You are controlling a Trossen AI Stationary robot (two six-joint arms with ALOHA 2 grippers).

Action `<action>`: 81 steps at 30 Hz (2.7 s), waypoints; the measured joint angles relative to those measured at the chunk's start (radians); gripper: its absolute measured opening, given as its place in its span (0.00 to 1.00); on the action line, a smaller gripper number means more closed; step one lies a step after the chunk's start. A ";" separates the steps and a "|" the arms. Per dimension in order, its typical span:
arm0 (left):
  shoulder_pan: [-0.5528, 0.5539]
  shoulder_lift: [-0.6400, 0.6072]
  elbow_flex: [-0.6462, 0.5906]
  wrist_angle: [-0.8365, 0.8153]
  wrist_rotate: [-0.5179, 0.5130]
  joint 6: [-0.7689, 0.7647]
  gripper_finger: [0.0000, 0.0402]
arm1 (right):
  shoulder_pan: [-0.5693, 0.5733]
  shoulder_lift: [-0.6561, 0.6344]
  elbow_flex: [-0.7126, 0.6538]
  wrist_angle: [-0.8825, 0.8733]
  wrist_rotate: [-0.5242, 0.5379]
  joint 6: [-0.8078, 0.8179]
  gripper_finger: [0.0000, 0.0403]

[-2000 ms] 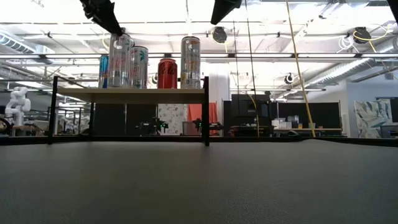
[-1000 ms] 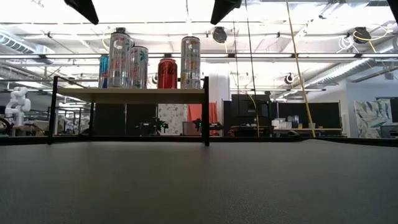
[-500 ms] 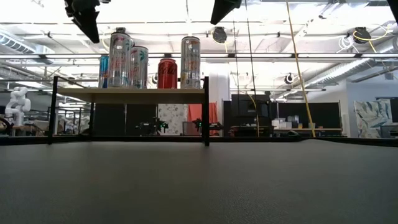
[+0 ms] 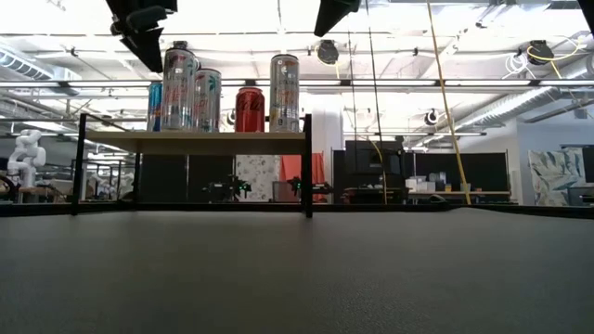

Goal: Place canned beverage on shelf
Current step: Put the white pink soda can on the shelf aligned with the other white pink soda can, then put the red soda can on the shelf aligned with the other red soda can

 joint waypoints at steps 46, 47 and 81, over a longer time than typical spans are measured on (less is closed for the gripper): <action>0.011 0.073 0.000 0.102 0.011 0.086 0.45 | 0.000 0.000 0.000 0.000 0.000 -0.002 0.78; 0.011 0.075 0.000 0.107 0.011 0.086 0.45 | 0.000 0.000 0.000 0.000 0.000 -0.002 0.78; -0.096 -0.191 0.009 -0.118 0.359 -0.053 0.45 | 0.094 0.000 0.000 -0.259 0.098 0.344 0.78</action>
